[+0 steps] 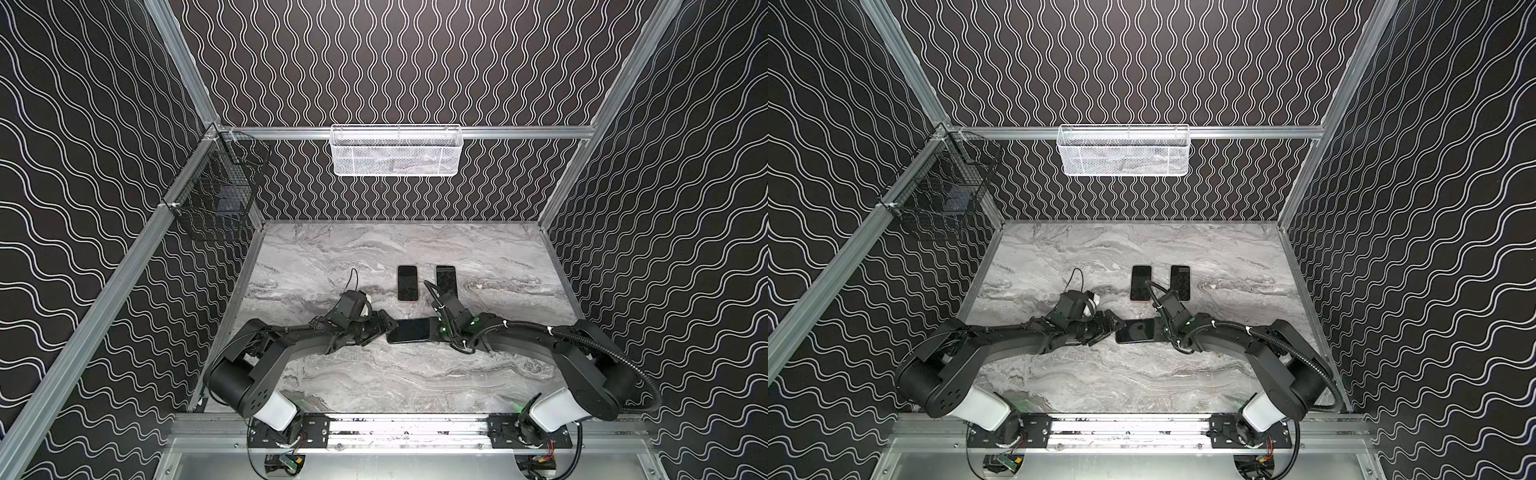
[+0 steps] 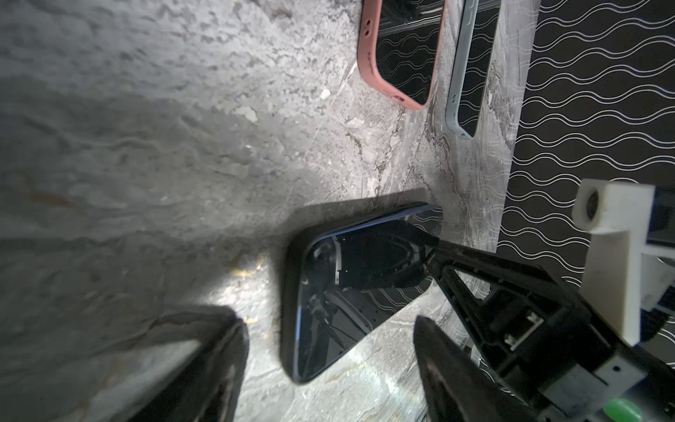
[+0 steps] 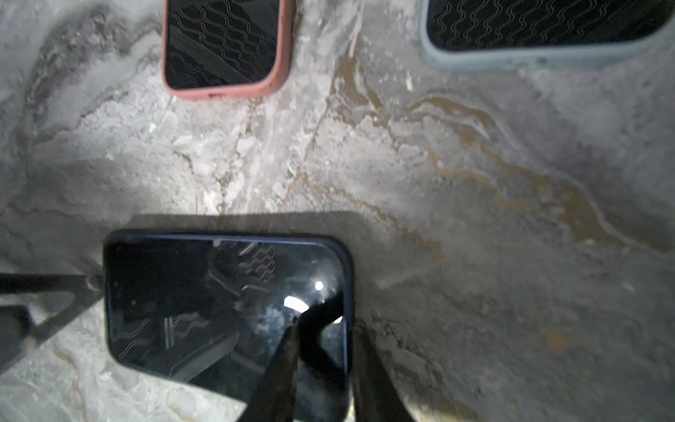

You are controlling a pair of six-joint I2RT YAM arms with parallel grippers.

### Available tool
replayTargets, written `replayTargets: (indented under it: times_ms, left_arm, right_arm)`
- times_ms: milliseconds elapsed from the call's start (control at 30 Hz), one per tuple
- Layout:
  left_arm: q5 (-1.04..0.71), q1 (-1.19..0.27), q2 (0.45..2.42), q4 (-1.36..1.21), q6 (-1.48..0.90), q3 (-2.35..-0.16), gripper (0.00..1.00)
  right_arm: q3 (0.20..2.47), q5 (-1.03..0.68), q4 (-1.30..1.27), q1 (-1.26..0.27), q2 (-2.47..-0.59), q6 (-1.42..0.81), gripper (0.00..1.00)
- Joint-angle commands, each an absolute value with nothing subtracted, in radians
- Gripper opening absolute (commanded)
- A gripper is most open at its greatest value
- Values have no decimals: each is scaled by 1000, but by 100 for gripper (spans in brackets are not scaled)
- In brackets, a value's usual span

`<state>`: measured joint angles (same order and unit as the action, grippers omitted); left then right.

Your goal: Put the phone into the phone case

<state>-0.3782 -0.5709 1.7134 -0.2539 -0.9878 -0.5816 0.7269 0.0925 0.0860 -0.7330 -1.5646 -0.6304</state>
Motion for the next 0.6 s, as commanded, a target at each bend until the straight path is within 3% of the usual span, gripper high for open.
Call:
replayTargets:
  times_ms: [0, 567]
  left_arm:
    - [-357, -574, 1736, -204, -969, -588, 77]
    - [-347, -577, 1746, -319, -1006, -558, 77]
  right_arm:
    - [733, 91, 91, -735, -1590, -619, 22]
    - [713, 42, 68, -735, -1661, -629, 18]
